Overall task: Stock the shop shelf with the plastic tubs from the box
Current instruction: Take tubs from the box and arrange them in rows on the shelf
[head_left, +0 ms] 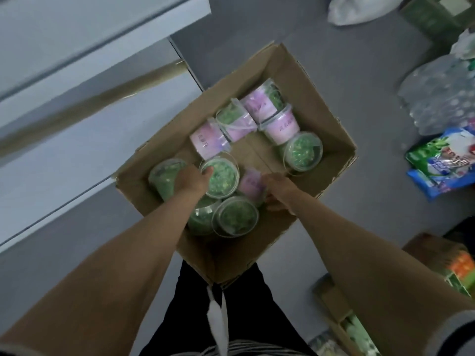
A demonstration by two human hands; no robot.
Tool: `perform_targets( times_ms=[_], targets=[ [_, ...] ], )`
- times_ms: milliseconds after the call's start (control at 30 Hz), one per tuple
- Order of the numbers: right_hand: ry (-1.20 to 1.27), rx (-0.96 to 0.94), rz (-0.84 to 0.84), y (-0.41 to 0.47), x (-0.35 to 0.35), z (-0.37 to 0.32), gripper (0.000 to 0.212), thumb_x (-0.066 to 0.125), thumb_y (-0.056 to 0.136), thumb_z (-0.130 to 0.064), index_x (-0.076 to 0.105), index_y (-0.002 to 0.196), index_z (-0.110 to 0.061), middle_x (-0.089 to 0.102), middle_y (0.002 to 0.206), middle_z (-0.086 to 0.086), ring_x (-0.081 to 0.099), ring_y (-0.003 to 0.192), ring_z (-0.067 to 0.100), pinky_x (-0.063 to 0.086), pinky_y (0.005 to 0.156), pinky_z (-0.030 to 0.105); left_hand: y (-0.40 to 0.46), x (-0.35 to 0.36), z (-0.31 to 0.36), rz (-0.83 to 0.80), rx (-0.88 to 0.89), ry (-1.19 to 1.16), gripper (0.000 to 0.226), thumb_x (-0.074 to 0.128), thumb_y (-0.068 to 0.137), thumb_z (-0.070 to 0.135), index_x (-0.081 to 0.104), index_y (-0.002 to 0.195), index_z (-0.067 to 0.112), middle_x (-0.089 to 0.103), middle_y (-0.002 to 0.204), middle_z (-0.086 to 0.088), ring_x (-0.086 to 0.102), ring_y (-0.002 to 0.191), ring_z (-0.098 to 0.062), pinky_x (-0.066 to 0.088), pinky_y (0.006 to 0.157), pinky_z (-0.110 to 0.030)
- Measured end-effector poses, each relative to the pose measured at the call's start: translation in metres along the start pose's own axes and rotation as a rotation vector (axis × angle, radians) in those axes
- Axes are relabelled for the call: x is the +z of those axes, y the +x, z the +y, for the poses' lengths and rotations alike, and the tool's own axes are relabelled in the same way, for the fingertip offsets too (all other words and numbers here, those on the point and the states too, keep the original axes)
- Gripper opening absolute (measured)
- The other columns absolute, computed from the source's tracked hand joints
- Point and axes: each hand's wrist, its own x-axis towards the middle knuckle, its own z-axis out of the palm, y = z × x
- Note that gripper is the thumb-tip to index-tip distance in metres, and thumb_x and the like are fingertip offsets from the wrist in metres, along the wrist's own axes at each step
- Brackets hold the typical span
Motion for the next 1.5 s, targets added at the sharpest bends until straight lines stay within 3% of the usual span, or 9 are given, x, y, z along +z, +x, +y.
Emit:
perform_targets(
  times_ms=[233, 500, 633, 833, 933, 1033, 1267, 1400, 1500],
  targets=[
    [0.276, 0.035, 0.245, 0.013, 0.012, -0.004, 0.028, 0.061, 0.091, -0.039, 0.062, 0.111, -0.018, 0.067, 0.107, 0.013, 0.069, 0.089, 0.029, 0.062, 0.072, 0.042, 0.020, 0.004, 0.003, -0.125, -0.089, -0.110, 0.057, 0.062, 0.084, 0.058, 0.060, 0.093, 0.001, 0.072, 0.086, -0.013, 0.072, 0.066, -0.025, 0.061, 0.069, -0.040],
    [0.204, 0.031, 0.497, -0.003, 0.012, -0.014, 0.056, 0.074, 0.085, -0.022, 0.046, 0.132, -0.012, 0.060, 0.125, 0.012, 0.060, 0.113, 0.033, 0.048, 0.084, 0.034, 0.013, -0.008, 0.008, -0.057, -0.069, 0.052, 0.044, 0.065, 0.084, 0.049, 0.072, 0.099, 0.007, 0.071, 0.100, -0.010, 0.061, 0.078, -0.023, 0.040, 0.062, -0.030],
    [0.301, 0.074, 0.466, -0.013, 0.009, -0.015, 0.065, 0.077, 0.081, -0.026, 0.042, 0.132, -0.006, 0.059, 0.121, 0.012, 0.061, 0.108, 0.031, 0.049, 0.077, 0.032, 0.006, -0.015, 0.010, -0.089, -0.083, -0.046, 0.058, 0.070, 0.080, 0.050, 0.066, 0.113, 0.003, 0.067, 0.113, -0.014, 0.065, 0.096, -0.029, 0.045, 0.069, -0.029],
    [0.267, 0.081, 0.367, -0.028, 0.008, -0.009, 0.050, 0.079, 0.075, -0.042, 0.067, 0.109, -0.009, 0.072, 0.098, 0.008, 0.067, 0.075, 0.017, 0.046, 0.051, 0.024, -0.015, -0.019, -0.012, -0.126, -0.129, -0.345, 0.051, 0.071, 0.078, 0.049, 0.066, 0.107, 0.007, 0.068, 0.101, -0.008, 0.064, 0.085, -0.023, 0.056, 0.081, -0.037],
    [0.253, 0.079, 0.345, -0.040, 0.008, -0.008, 0.060, 0.085, 0.067, -0.043, 0.065, 0.112, -0.008, 0.071, 0.107, 0.006, 0.069, 0.091, 0.021, 0.059, 0.080, 0.035, -0.029, -0.025, -0.023, -0.155, -0.140, -0.603, 0.049, 0.078, 0.071, 0.046, 0.064, 0.103, 0.011, 0.067, 0.105, -0.008, 0.065, 0.093, -0.026, 0.055, 0.087, -0.042],
    [0.040, 0.013, 0.429, -0.058, 0.005, -0.005, 0.069, 0.080, 0.070, -0.053, 0.064, 0.120, -0.009, 0.060, 0.125, 0.010, 0.054, 0.117, 0.027, 0.049, 0.099, 0.039, -0.050, -0.034, -0.026, -0.185, -0.140, -0.800, 0.044, 0.079, 0.075, 0.038, 0.060, 0.105, 0.012, 0.064, 0.106, -0.004, 0.061, 0.098, -0.021, 0.052, 0.089, -0.037],
    [0.276, -0.175, 0.216, -0.116, -0.003, 0.002, 0.061, 0.086, 0.068, -0.036, 0.064, 0.117, -0.009, 0.069, 0.107, 0.009, 0.066, 0.097, 0.027, 0.054, 0.094, 0.045, -0.119, -0.066, -0.040, -0.148, -0.097, -1.109, 0.071, 0.086, 0.069, 0.033, 0.054, 0.128, 0.011, 0.060, 0.125, -0.005, 0.058, 0.115, -0.023, 0.055, 0.089, -0.042],
    [0.393, -0.337, 0.120, -0.168, -0.003, -0.007, 0.055, 0.086, 0.066, -0.039, 0.064, 0.107, -0.010, 0.070, 0.094, 0.008, 0.067, 0.082, 0.024, 0.059, 0.078, 0.039, -0.166, -0.095, -0.046, -0.045, -0.065, -1.229, 0.037, 0.081, 0.074, 0.030, 0.063, 0.103, 0.014, 0.064, 0.118, -0.009, 0.062, 0.107, -0.025, 0.056, 0.083, -0.039],
    [0.433, -0.489, 0.038, -0.214, 0.000, -0.023, 0.049, 0.085, 0.068, -0.042, 0.061, 0.097, -0.011, 0.069, 0.097, 0.007, 0.069, 0.096, 0.028, 0.057, 0.090, 0.047, -0.208, -0.128, -0.055, 0.019, 0.017, -1.373, 0.031, 0.078, 0.079, 0.023, 0.060, 0.098, 0.007, 0.062, 0.106, -0.015, 0.064, 0.097, -0.028, 0.056, 0.084, -0.041]
  ],
)
